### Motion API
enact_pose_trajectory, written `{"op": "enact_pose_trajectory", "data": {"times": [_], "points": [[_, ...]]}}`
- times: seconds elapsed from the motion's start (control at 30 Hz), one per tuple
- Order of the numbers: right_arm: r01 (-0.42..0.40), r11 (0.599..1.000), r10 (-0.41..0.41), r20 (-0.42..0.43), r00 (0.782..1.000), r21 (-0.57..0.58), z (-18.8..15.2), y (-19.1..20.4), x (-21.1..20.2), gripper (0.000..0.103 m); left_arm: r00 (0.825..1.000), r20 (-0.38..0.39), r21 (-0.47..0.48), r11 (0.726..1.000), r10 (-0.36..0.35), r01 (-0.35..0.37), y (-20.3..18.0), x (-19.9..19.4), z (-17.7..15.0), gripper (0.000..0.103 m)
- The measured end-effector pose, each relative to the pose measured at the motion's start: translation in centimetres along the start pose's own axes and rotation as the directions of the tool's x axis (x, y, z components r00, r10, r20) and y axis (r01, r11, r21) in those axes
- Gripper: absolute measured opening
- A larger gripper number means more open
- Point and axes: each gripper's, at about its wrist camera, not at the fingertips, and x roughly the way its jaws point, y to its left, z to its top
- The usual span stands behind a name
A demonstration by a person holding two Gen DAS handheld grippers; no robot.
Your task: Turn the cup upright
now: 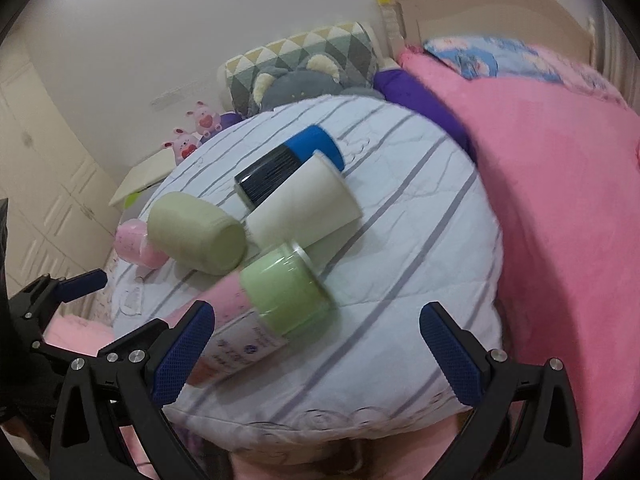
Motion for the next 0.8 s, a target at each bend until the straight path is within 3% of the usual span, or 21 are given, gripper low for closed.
{"op": "enact_pose_trajectory", "data": {"times": [0.23,0.33,0.6,0.8], "points": [[-0.007,0.974,0.018,-0.046,0.999,0.226,-1.4,0.7,2.0,0.103,0.999,0.019,0.109,0.993,-0.038,0.035,2.5,0.8,0.2,0.103],[0.033,0.967,-0.016,-0.070,0.997,0.253,-1.8,1.8,3.1,0.103,0.998,0.029,0.149,0.987,-0.062,0.057,2.9,1.2,0.3,0.103],[0.043,0.942,0.004,-0.140,0.990,0.332,-1.8,3.6,6.5,0.103,0.994,-0.012,0.186,0.976,-0.110,0.110,3.9,3.3,0.2,0.103],[0.090,0.957,-0.043,-0.174,0.984,0.277,-1.4,4.2,7.8,0.098,0.993,-0.029,0.179,0.977,-0.111,0.114,4.1,4.1,-0.1,0.103]]}}
